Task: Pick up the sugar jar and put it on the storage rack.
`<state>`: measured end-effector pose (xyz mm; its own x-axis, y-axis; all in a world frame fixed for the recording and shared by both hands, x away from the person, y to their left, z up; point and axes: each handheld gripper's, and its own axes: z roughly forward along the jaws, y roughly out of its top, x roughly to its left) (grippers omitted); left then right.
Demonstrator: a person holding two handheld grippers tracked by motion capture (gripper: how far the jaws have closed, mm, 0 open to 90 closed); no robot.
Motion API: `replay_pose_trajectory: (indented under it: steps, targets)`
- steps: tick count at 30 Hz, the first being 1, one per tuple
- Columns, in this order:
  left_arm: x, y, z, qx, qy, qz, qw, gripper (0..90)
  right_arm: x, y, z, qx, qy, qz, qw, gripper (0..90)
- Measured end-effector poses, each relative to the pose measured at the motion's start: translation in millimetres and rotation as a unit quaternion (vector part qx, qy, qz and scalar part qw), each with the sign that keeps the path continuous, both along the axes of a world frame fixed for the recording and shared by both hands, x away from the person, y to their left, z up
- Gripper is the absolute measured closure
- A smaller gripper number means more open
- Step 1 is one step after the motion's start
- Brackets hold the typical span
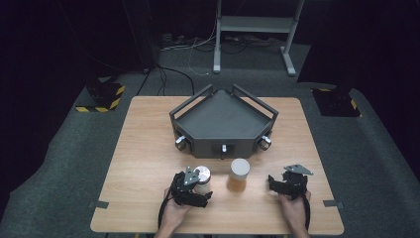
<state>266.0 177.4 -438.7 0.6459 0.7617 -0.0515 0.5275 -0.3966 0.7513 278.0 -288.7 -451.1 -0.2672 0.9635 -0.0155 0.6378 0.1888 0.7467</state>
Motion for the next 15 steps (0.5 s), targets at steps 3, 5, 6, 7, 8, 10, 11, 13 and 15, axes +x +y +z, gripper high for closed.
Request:
replay_pose_trajectory:
  steps: [3,5,6,7,8,10,11,13,15]
  targets:
    - [0.7,-2.5,-0.1,0.001,-0.002,0.001,1.0000,6.6,0.0,0.0,0.0,0.000,0.000,0.000,1.0000,12.7]
    - [0.8,-4.2,-0.5,-0.001,-0.003,0.003,1.0000,7.4,0.0,0.0,0.0,0.000,0.000,0.000,1.0000,12.7]
    - [0.7,-4.9,-0.5,-0.001,-0.004,0.004,1.0000,7.8,0.0,0.0,0.0,0.000,0.000,0.000,1.0000,12.7]
    - [0.6,-5.5,-0.6,-0.001,-0.006,0.006,1.0000,8.4,0.0,0.0,0.0,0.000,0.000,0.000,1.0000,12.7]
    - [0.3,-5.9,-0.6,-0.002,-0.007,0.007,0.9999,8.9,0.0,0.0,0.0,0.000,0.000,0.000,1.0000,12.7]
    - [0.1,-6.5,-0.7,-0.004,-0.011,0.009,0.9999,9.8,0.0,0.0,0.0,0.000,0.000,0.000,1.0000,12.7]
    - [0.3,-6.4,-0.7,-0.005,-0.012,0.008,0.9999,10.2,0.0,0.0,0.0,0.000,0.000,0.000,1.0000,12.7]
    - [0.8,-5.9,-1.3,-0.009,-0.013,0.010,0.9998,11.2,0.0,0.0,0.0,0.000,0.000,0.000,1.0000,12.7]
    - [1.2,-6.2,-1.7,-0.010,-0.013,0.012,0.9998,11.9,0.0,0.0,0.0,0.000,0.000,0.000,1.0000,12.7]
